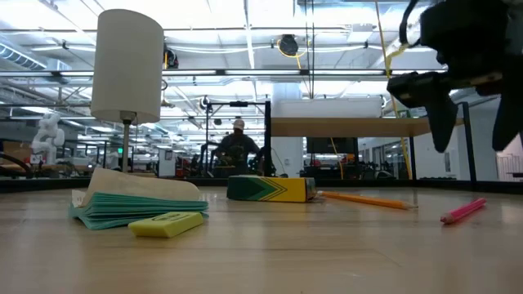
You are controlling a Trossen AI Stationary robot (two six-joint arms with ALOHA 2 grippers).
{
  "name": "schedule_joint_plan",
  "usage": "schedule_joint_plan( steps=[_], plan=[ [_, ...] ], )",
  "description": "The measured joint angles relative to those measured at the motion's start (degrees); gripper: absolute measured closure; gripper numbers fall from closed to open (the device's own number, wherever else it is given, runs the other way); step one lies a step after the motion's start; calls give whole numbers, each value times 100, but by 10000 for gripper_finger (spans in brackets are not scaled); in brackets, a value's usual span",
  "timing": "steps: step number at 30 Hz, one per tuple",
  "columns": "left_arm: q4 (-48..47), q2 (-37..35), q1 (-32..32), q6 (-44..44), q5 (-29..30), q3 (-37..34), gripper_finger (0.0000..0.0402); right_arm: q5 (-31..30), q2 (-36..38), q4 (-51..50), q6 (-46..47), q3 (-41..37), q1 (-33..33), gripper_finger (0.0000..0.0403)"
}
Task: Pick & place school supplies into a supply box
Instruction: Put the pink pencil into the purple supply box on the shelf
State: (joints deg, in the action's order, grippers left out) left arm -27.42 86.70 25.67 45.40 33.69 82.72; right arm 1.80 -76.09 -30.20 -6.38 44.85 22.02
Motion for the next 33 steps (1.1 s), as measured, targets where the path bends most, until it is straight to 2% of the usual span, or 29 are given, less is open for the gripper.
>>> schedule_joint_plan(
  steps=[6, 20, 33],
  plan=[
    [-2, 0, 1, -5, 6, 0, 192, 163, 0, 297, -501, -268, -17, 188],
    [-28, 0, -36, 25, 78, 0, 192, 183, 0, 1066, -836, -899, -225, 192],
    [44, 0, -203, 44, 85, -2, 192, 293, 0, 1288, -1154, -1314, -223, 276]
  ],
)
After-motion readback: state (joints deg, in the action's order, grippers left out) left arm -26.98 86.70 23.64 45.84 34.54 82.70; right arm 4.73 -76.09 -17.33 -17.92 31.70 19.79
